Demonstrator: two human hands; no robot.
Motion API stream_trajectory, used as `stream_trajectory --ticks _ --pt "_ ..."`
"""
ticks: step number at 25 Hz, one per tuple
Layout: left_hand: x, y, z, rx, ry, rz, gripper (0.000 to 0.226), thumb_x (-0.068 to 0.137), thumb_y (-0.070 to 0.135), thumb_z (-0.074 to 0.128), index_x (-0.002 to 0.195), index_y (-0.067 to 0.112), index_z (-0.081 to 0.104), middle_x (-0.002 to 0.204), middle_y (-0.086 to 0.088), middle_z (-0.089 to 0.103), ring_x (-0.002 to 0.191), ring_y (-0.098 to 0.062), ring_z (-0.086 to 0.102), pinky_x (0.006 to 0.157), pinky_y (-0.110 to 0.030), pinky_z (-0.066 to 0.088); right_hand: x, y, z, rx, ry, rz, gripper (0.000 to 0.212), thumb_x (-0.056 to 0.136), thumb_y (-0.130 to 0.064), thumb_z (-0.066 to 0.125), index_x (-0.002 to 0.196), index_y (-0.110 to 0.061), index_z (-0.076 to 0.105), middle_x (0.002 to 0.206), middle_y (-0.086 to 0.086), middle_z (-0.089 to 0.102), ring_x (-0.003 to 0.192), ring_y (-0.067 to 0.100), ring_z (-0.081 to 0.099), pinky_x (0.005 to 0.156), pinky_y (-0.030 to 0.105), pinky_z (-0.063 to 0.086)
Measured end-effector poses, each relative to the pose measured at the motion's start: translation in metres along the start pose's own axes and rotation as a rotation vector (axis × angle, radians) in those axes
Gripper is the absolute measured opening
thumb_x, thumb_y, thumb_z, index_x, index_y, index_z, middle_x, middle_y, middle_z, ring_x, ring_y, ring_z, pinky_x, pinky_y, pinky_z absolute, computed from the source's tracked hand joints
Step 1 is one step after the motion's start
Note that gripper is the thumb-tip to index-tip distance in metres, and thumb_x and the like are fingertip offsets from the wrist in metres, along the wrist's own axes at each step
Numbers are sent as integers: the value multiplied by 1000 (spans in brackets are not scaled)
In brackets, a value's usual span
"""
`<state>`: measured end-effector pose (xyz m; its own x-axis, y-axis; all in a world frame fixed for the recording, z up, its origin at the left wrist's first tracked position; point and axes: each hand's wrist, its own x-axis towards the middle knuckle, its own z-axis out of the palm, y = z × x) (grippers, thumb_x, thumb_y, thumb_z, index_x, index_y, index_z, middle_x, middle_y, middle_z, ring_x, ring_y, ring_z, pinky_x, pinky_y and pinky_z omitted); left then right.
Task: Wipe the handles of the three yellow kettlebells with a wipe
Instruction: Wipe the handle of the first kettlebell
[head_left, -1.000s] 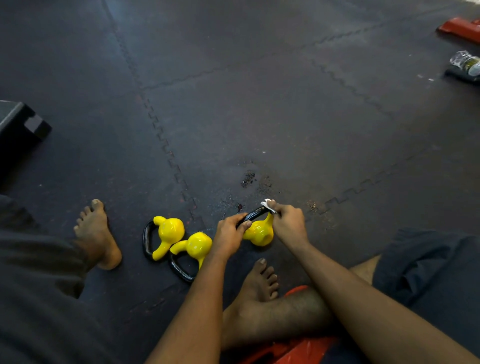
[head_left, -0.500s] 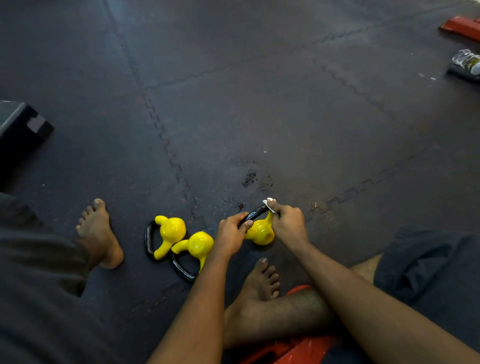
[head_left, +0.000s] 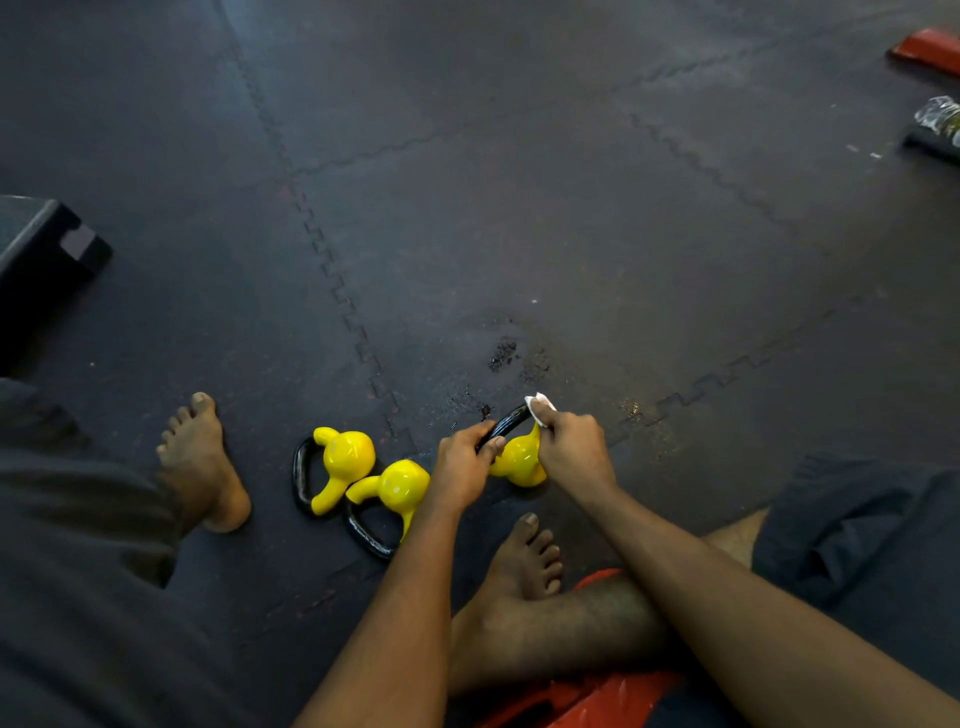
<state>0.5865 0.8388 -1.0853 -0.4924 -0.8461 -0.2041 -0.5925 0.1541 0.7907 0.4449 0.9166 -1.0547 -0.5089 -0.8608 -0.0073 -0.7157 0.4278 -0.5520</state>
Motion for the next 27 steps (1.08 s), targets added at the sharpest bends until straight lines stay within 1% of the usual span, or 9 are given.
stream_trajectory --ticks 2,5,8,11,16,19,21,24,27 --pt "1 -1 -1 -2 8 -5 28 93 29 59 118 20 67 84 -3 71 71 -7 58 68 -19 46 0 1 2 -12 -23 -44 46 93 -11 46 133 -29 57 123 9 66 99 35 65 79 37 51" --pt "1 -1 0 10 1 -10 26 93 30 58 114 18 68 76 3 65 68 -7 57 63 -14 39 4 5 3 -43 -26 52 43 95 -14 45 135 -25 56 109 23 67 99 40 62 77 40 49" --pt "0 1 -2 12 12 2 24 93 28 58 113 20 69 75 1 66 67 -10 58 58 -11 37 -1 2 7 -15 -43 -29 44 94 -13 46 136 -26 55 112 19 68 98 38 63 76 36 48" --pt "0 1 -2 5 17 -4 24 93 26 58 114 19 69 75 3 67 65 -5 57 55 -3 36 5 7 7 -11 -42 49 42 96 -18 44 135 -28 55 108 21 68 96 39 63 74 37 48" --pt "-2 4 -3 -10 19 -13 27 94 25 59 119 21 66 82 -2 70 75 -14 62 68 -19 42 5 6 7 18 -32 -61 45 96 -13 44 137 -29 54 128 7 62 104 29 62 85 31 48" --pt "-3 5 -3 -12 5 -3 24 93 26 59 115 21 67 81 -1 71 74 -16 63 69 -25 46 8 10 8 -3 -20 2 43 97 -16 44 137 -27 53 117 17 67 100 36 63 79 36 49" --pt "-3 4 -3 0 8 1 27 93 26 59 119 21 66 83 -3 72 77 -17 64 71 -26 49 6 9 10 30 -6 -62 43 97 -14 45 137 -27 54 115 15 68 94 36 64 76 36 50" --pt "-4 7 -4 -5 0 5 26 93 26 59 118 22 66 83 -3 71 77 -16 64 70 -24 47 8 11 11 18 -15 -4 43 97 -17 43 136 -31 53 96 20 71 82 36 63 67 38 48" --pt "-6 10 -5 -1 -30 21 25 93 27 59 117 23 66 83 -3 70 76 -15 63 72 -25 48 12 14 8 129 31 86 38 95 -15 48 128 -26 62 103 16 72 88 34 66 72 36 50"
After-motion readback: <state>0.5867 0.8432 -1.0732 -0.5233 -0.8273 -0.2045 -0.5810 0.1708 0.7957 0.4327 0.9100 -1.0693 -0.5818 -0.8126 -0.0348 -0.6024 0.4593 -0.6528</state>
